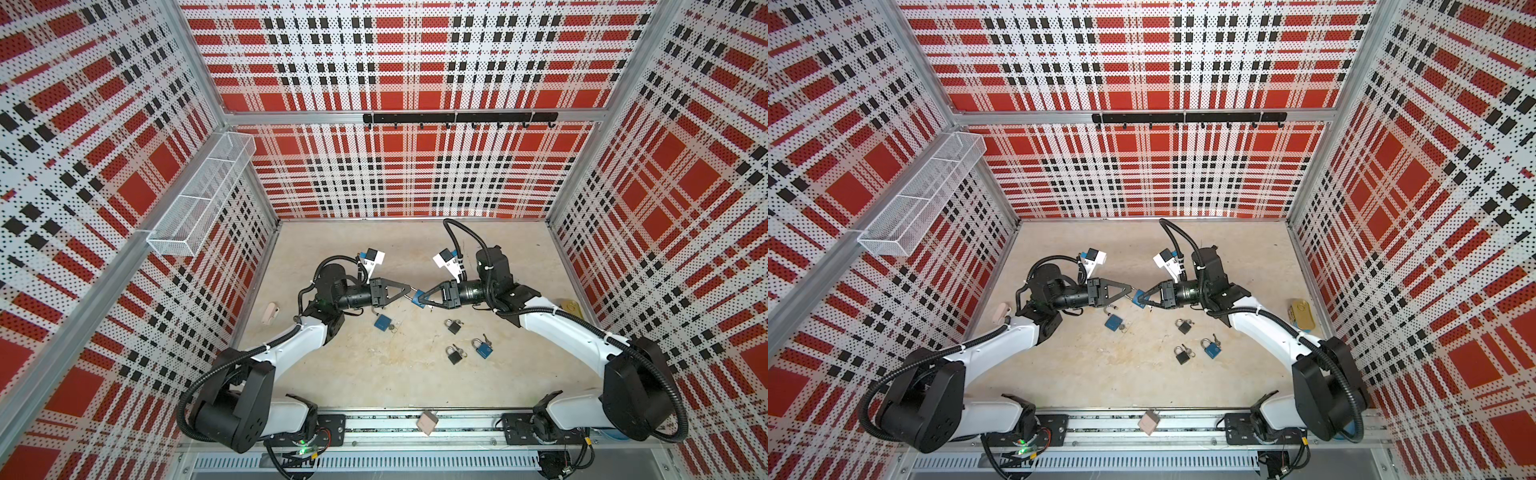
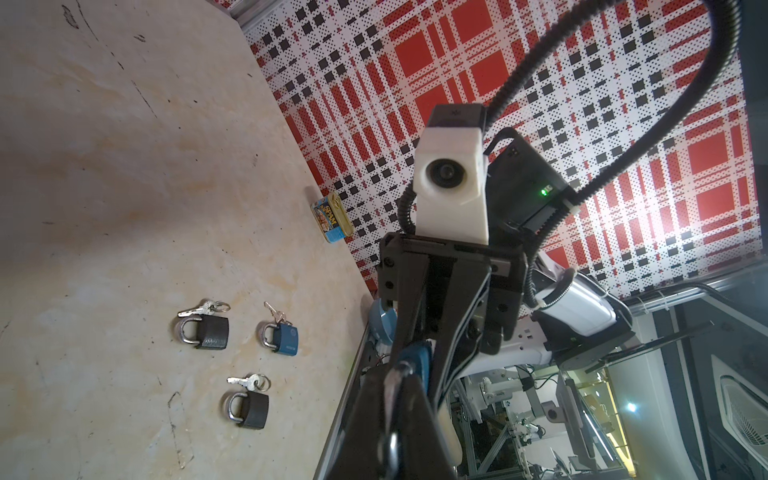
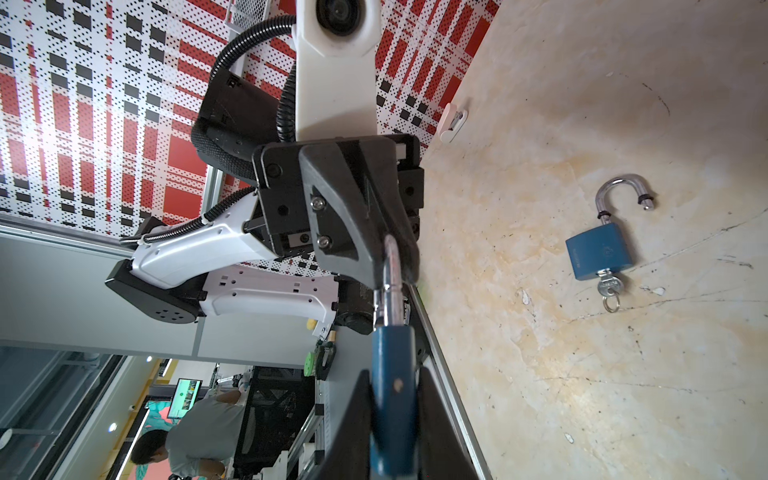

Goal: Lock with the key

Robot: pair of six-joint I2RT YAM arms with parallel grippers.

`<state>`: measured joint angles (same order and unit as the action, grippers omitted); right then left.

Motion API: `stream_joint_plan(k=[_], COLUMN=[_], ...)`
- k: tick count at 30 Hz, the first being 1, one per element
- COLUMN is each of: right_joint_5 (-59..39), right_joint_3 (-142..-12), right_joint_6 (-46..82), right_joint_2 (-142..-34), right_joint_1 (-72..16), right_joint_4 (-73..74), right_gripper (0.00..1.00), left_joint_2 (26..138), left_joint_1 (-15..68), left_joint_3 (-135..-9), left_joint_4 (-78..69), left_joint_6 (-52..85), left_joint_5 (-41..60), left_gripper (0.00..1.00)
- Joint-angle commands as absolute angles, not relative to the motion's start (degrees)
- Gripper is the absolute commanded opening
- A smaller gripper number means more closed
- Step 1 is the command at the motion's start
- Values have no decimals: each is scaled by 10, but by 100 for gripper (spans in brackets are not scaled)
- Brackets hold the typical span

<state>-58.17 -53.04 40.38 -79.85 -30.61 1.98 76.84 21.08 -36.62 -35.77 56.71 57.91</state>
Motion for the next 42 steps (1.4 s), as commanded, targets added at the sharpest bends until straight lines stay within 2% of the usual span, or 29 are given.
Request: stream_joint_plan(k=[1, 15, 42], right_joint_5=[-647, -647, -614], right_joint_3=[-541, -528, -521], right_joint_6=[430, 472, 509], right_joint_2=[-776, -774, -787], right_joint_1=[-315, -315, -315], right_joint_4=[158, 213, 281], right_gripper=[0, 0, 0], left_joint_2=[784, 774, 727], left_joint_1=[215, 236, 339], left_joint_3=[-343, -332, -305], left_joint_4=[-311, -301, -301], left_joint_6=[543, 529, 556], left_joint_5=[536, 514, 430], left_gripper=[0, 0, 0])
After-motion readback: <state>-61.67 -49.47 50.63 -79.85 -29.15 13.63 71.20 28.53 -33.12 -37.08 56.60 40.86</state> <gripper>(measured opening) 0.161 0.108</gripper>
